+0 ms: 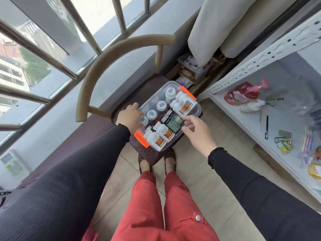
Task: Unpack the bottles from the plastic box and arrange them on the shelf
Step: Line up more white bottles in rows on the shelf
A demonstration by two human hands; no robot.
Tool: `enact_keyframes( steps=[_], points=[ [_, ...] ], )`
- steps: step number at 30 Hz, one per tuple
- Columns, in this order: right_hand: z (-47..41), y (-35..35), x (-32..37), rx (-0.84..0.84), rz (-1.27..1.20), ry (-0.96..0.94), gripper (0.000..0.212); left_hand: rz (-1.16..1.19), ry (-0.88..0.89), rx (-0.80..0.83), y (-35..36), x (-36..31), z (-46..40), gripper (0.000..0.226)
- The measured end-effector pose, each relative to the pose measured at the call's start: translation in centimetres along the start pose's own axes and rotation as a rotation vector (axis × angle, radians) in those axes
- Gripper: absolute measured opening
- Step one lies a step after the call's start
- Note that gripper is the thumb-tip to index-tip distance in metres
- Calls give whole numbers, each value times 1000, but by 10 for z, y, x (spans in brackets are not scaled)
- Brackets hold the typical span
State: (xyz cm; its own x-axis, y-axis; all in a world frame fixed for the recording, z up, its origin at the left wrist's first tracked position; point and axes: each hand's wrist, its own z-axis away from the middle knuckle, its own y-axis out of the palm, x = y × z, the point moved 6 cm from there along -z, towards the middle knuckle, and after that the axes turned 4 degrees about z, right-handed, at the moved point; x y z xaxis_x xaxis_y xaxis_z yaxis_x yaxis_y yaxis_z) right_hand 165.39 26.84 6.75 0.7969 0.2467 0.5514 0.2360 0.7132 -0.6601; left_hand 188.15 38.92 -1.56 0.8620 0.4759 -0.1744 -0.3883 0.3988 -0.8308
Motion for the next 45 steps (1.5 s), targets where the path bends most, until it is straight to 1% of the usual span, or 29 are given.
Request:
enact_keyframes(
  steps=[3, 5, 8, 10, 14, 16, 20, 21, 24, 26, 29, 31, 33, 35, 37, 40, 43, 45],
  points=[
    [-9, 3, 17, 2, 8, -24, 31, -61, 58, -26, -7, 0, 3, 37],
    [-19, 8, 31, 22, 17, -38, 32, -2, 73, -81, -19, 1, 14, 38],
    [-43, 24, 50, 63, 58, -60, 33, 273, 33, -175, -44, 14, 37, 38],
    [-61, 40, 62, 91, 144, -84, 36, 443, 7, -247, -60, 25, 56, 35],
    [-101, 75, 73, 169, 392, -111, 36, 744, -74, -333, -75, 44, 83, 29],
    [-117, 89, 73, 212, 546, -113, 32, 840, -114, -352, -75, 48, 89, 26],
    [-133, 111, 75, 257, 764, -117, 22, 983, -161, -417, -67, 52, 91, 26],
    [-136, 117, 75, 265, 795, -119, 23, 1020, -173, -426, -65, 53, 90, 26],
    [-143, 132, 67, 302, 801, -78, 38, 1096, -189, -442, -59, 54, 89, 24],
    [-147, 136, 64, 336, 795, -47, 41, 1116, -194, -450, -56, 55, 89, 23],
    [-150, 137, 67, 344, 817, -66, 27, 1132, -185, -445, -54, 55, 88, 23],
    [-147, 129, 68, 332, 777, -77, 23, 1122, -167, -437, -57, 52, 85, 24],
    [-138, 108, 72, 326, 654, -71, 31, 1109, -159, -433, -64, 48, 83, 24],
    [-121, 73, 79, 303, 508, -70, 40, 1089, -154, -433, -77, 40, 79, 26],
    [-97, 28, 86, 260, 353, -68, 38, 1101, -137, -443, -97, 26, 75, 27],
    [-57, -53, 83, 130, 153, -67, 30, 1152, -73, -451, -142, -12, 68, 26],
    [-12, -135, 64, -33, -40, -76, 32, 1213, 89, -432, -198, -75, 64, 29],
    [21, -186, 42, -155, -187, -64, 34, 1259, 200, -396, -232, -129, 65, 27]
  ],
)
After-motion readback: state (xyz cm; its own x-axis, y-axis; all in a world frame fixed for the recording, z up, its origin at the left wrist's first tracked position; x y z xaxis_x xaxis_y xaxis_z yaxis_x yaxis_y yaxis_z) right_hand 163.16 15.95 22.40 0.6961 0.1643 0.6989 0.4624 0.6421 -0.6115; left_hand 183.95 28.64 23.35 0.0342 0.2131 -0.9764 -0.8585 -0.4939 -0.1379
